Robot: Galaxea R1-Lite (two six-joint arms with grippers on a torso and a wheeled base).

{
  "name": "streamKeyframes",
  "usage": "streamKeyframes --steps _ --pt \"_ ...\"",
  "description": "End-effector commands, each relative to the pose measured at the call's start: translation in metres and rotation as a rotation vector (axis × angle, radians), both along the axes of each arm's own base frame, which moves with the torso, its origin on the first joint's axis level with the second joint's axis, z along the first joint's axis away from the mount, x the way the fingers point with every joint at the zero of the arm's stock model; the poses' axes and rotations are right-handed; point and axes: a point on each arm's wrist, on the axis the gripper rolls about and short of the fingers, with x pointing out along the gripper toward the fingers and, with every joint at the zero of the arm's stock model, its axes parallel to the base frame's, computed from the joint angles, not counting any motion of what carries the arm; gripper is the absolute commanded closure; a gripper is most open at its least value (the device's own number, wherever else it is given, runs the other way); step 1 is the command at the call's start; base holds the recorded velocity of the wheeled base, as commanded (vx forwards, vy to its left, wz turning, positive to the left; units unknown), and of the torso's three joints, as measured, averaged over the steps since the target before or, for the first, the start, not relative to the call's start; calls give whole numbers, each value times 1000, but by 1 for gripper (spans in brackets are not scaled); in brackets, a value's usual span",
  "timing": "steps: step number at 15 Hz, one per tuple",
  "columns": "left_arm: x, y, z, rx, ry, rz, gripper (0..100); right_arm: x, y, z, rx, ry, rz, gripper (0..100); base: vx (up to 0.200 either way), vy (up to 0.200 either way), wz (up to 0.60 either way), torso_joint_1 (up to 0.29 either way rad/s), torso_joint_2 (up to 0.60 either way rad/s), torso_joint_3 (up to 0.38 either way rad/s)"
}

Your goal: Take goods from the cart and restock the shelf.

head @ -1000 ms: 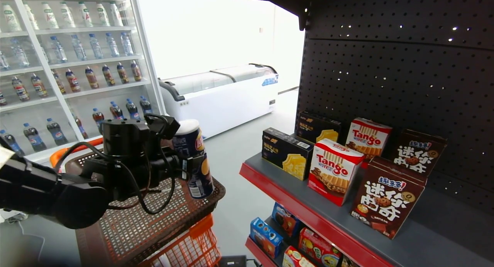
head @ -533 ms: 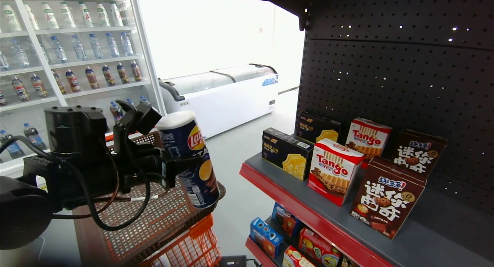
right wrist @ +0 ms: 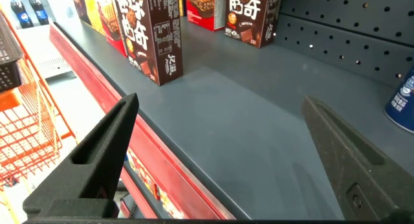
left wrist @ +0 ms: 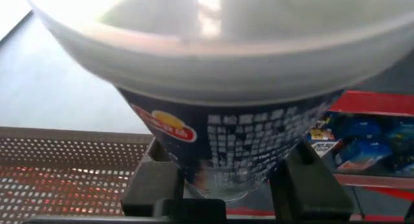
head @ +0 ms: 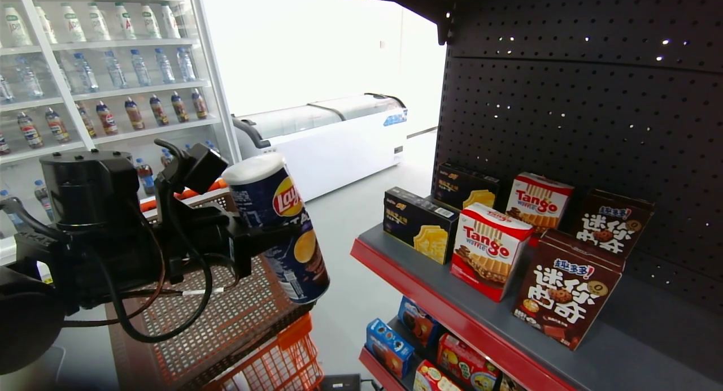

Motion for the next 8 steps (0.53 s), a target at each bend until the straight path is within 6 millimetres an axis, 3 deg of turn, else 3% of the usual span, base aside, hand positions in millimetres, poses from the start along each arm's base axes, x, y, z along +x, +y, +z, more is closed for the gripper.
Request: streamKeyframes --steps 1,4,8 --pt "-1 0 -1 -6 8 -25 100 0 0 0 -1 0 1 0 0 0 0 0 0 0" --pt "0 -4 -6 -12 26 -79 100 0 0 0 -1 0 1 0 0 0 0 0 0 0" --pt "-14 -20 -1 -44 28 -263 100 0 0 0 -1 0 1 0 0 0 0 0 0 0"
